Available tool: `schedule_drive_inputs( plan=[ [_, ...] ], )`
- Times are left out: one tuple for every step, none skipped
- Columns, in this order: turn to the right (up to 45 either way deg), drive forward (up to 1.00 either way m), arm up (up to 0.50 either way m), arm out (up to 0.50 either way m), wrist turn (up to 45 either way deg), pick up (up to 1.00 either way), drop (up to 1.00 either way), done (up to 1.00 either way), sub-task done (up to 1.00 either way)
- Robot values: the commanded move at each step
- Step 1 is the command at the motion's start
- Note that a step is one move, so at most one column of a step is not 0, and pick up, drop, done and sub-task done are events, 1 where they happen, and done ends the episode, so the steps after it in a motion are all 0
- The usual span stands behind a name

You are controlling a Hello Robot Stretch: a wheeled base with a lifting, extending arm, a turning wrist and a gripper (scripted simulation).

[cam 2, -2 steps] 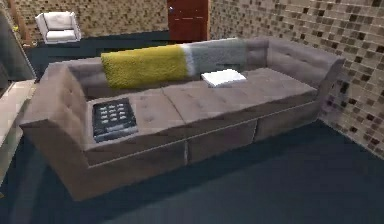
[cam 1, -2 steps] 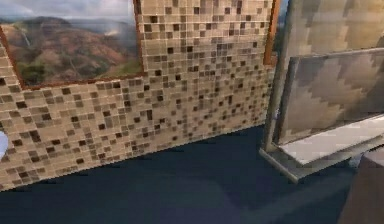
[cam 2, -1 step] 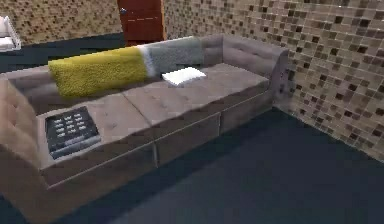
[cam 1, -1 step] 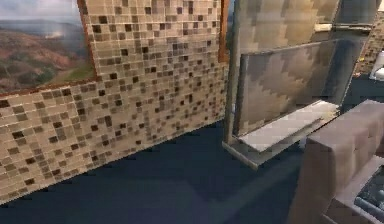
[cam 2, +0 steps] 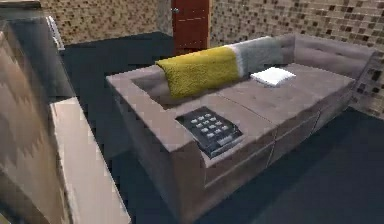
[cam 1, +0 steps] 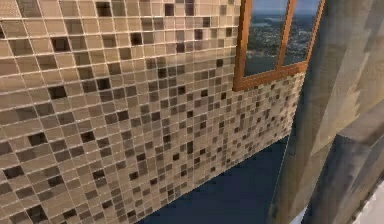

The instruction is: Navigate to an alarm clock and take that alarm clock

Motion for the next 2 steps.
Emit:
schedule_drive_inputs(
  plan=[
    [3.0, 0.0, 0.0, 0.0, 0.0, 0.0, 0.0, 0.0, 0.0],
    [0.0, 0.45, 0.0, 0.0, 0.0, 0.0, 0.0, 0.0, 0.0]
  ],
)
